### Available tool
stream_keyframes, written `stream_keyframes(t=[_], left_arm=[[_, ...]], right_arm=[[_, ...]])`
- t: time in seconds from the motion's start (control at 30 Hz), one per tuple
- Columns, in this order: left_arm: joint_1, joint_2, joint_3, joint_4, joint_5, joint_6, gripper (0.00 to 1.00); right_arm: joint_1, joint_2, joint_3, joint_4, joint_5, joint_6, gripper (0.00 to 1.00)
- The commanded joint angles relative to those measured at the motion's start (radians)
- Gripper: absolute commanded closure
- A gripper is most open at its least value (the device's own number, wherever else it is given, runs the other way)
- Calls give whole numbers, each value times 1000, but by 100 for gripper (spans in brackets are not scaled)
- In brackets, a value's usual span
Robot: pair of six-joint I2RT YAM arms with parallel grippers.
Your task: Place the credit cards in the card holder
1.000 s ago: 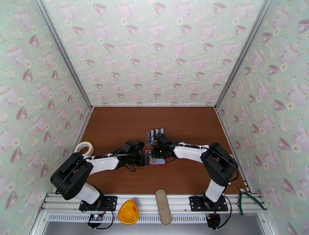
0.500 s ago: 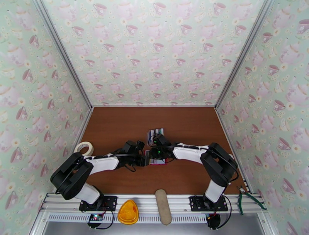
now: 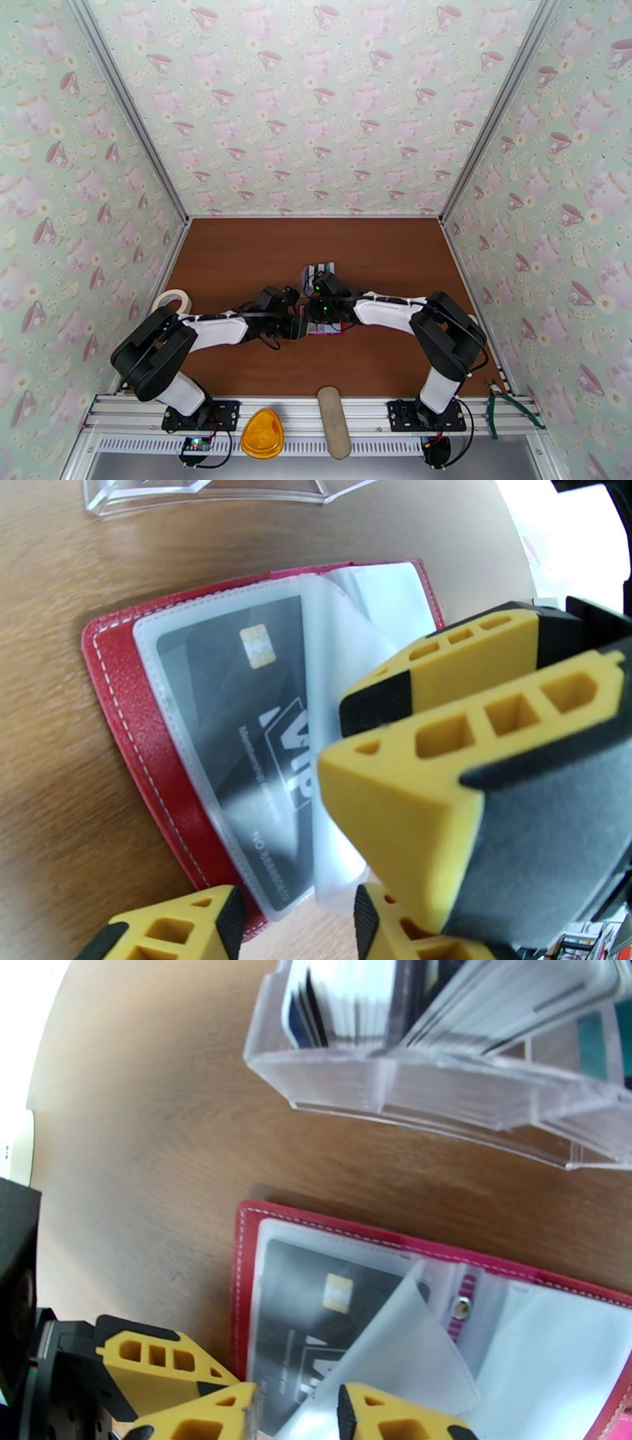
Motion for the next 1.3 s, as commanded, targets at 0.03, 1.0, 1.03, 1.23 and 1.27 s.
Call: stream_keyframes(t=[0.03,1.0,1.03,1.23,1.27], left_arm=[[-21,98,-25,-139,-139,4,58],[-21,-16,17,-207,-174,6,88],[-20,-24,17,-207,-173,8,87],[-20,-18,30,-207,-171,22,77],[-19,-16,30,-203,-171,21,77]], right_arm=[[13,-33,13,-9,-23,2,66],[-61,-136,-117,14,-10,8,76],[-56,-122,-115,19,-14,9,78],[-20,-63,-104,63,-33,31,84],[-17,-56,-99,68,-36,34,85]])
